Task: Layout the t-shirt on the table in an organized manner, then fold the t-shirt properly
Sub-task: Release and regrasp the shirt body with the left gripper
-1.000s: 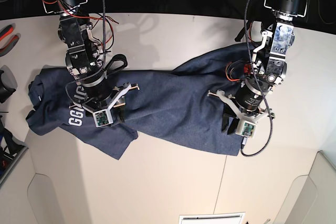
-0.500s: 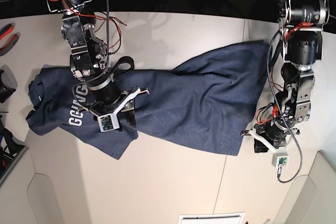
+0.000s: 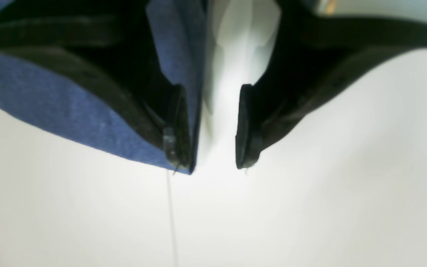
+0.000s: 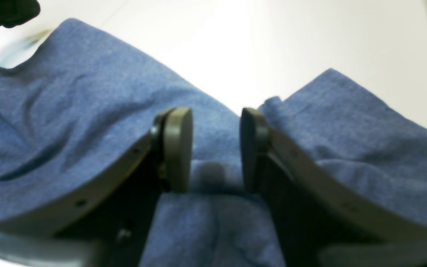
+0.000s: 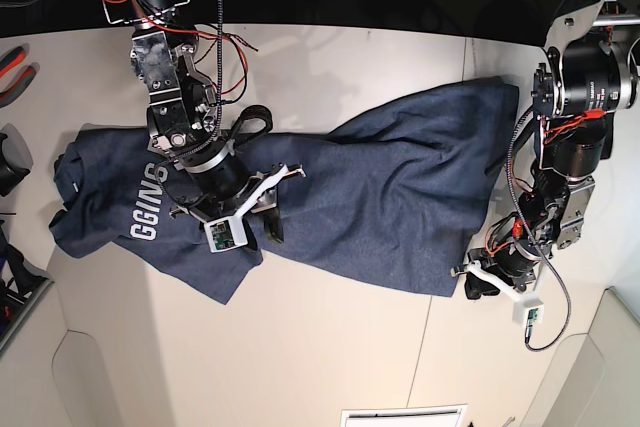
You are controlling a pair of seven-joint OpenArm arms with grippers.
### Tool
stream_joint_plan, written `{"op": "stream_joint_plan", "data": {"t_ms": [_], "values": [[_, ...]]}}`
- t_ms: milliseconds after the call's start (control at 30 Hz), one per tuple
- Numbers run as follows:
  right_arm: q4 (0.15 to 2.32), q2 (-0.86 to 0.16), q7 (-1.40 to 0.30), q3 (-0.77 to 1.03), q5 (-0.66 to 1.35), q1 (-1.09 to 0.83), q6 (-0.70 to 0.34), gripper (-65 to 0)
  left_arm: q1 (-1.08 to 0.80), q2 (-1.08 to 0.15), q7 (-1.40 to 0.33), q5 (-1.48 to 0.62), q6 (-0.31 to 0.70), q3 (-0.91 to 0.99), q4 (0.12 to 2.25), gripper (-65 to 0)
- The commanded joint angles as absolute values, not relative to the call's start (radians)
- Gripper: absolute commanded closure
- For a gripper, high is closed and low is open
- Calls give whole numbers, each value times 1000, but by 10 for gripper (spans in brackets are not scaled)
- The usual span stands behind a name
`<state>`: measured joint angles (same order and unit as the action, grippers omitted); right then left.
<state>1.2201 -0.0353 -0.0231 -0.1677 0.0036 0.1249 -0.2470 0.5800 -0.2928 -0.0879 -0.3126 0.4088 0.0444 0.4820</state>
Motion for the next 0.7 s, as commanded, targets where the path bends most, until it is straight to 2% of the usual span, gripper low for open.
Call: {"op": "stream_joint_plan", "data": {"t_ms": [0, 233, 333, 667], "values": [[1240, -32, 6, -166, 8, 143, -255, -214, 614, -292, -65, -326, 417, 45, 493, -241], [1240, -33, 6, -166, 8, 143, -255, -214, 612, -238, -60, -314, 421, 45, 493, -241], [1240, -33, 6, -166, 8, 143, -255, -214, 612, -221, -31, -242, 348, 45, 492, -241], [1240, -33, 6, -166, 8, 136, -255, -214, 612, -228, -1, -175, 292, 45, 461, -241]]}}
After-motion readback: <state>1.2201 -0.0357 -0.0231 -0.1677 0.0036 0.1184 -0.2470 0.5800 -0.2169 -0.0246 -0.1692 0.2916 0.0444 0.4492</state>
